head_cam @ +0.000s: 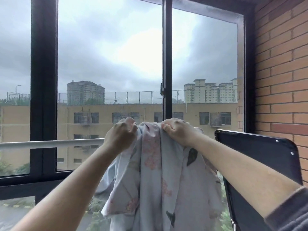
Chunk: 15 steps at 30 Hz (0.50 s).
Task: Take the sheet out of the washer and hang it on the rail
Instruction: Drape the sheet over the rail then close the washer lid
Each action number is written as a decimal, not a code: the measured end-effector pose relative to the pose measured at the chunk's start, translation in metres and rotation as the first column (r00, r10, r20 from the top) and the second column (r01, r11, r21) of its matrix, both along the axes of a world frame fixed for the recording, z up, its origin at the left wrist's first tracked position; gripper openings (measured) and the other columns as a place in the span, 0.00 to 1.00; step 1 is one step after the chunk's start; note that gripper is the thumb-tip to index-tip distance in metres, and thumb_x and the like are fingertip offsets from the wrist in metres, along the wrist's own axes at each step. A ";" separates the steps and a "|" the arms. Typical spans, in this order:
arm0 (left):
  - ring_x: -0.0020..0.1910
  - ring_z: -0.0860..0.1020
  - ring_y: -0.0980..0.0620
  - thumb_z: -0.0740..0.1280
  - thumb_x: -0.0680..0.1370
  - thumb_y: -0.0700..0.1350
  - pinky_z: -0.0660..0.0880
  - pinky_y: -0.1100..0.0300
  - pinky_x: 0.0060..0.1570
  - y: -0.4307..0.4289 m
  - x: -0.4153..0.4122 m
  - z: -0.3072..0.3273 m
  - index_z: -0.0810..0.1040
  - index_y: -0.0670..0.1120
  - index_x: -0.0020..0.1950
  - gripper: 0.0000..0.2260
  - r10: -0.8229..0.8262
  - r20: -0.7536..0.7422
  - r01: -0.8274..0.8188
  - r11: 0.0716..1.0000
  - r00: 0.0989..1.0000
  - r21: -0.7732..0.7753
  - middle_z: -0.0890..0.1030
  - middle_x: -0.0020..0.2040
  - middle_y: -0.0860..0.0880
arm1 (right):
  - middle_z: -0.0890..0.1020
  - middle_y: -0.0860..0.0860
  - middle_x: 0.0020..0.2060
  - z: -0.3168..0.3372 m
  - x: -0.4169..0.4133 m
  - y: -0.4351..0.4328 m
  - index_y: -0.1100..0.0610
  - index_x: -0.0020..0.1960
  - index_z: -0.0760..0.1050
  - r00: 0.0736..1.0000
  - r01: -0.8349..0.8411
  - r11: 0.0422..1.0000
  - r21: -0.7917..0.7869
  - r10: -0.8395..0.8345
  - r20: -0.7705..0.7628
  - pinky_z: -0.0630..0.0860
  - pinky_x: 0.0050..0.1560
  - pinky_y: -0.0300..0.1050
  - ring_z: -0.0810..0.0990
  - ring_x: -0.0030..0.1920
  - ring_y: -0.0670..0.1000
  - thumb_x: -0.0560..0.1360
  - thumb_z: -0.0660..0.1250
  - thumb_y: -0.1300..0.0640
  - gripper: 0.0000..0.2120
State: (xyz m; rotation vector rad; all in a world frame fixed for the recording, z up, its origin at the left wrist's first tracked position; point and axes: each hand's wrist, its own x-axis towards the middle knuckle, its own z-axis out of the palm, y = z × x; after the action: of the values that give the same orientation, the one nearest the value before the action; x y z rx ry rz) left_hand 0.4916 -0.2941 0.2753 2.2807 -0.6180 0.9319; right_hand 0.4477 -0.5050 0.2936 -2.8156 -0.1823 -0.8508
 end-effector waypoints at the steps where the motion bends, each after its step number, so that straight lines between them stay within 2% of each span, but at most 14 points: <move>1: 0.49 0.76 0.49 0.55 0.80 0.47 0.70 0.56 0.43 -0.005 -0.005 0.000 0.74 0.46 0.58 0.12 -0.024 0.029 0.024 1.000 0.999 -0.007 0.78 0.57 0.45 | 0.72 0.48 0.67 -0.004 -0.005 -0.003 0.47 0.67 0.70 1.000 -0.004 1.000 0.004 0.004 0.020 0.60 0.66 0.56 0.68 0.68 0.52 0.81 0.49 0.42 0.20; 4: 0.59 0.74 0.48 0.58 0.78 0.47 0.70 0.54 0.52 -0.025 -0.024 0.004 0.73 0.48 0.64 0.15 -0.045 0.106 0.045 0.999 0.993 -0.001 0.75 0.63 0.48 | 0.69 0.47 0.70 -0.016 -0.017 -0.014 0.47 0.71 0.66 0.996 0.006 1.000 -0.014 -0.004 0.094 0.60 0.66 0.53 0.67 0.69 0.53 0.81 0.50 0.42 0.21; 8: 0.60 0.73 0.49 0.58 0.78 0.49 0.70 0.52 0.58 -0.049 -0.035 0.005 0.73 0.49 0.64 0.15 0.000 0.115 -0.013 0.994 0.993 0.108 0.76 0.62 0.50 | 0.66 0.48 0.72 -0.026 -0.029 -0.031 0.46 0.73 0.62 0.995 -0.016 0.999 -0.040 0.019 0.095 0.59 0.68 0.56 0.65 0.70 0.53 0.81 0.51 0.42 0.22; 13: 0.63 0.71 0.48 0.58 0.78 0.49 0.58 0.46 0.70 -0.074 -0.048 -0.002 0.73 0.48 0.64 0.16 0.101 0.184 -0.128 0.981 0.978 0.146 0.76 0.63 0.49 | 0.66 0.49 0.72 -0.034 -0.048 -0.059 0.47 0.73 0.63 0.990 -0.056 0.998 -0.007 0.057 0.127 0.60 0.68 0.53 0.64 0.72 0.52 0.81 0.51 0.44 0.21; 15: 0.64 0.70 0.48 0.58 0.78 0.49 0.55 0.45 0.70 -0.089 -0.061 -0.004 0.73 0.49 0.64 0.16 0.104 0.203 -0.144 0.971 0.974 0.189 0.74 0.64 0.50 | 0.67 0.49 0.71 -0.039 -0.060 -0.071 0.47 0.72 0.63 0.990 -0.060 0.998 0.001 0.059 0.130 0.61 0.67 0.53 0.65 0.71 0.52 0.81 0.51 0.43 0.21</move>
State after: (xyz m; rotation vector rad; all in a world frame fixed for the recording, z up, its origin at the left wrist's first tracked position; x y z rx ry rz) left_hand 0.4304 -0.3833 0.2710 2.4508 -0.6855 1.2105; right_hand 0.3878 -0.5763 0.2549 -2.7364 -0.2816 -1.0192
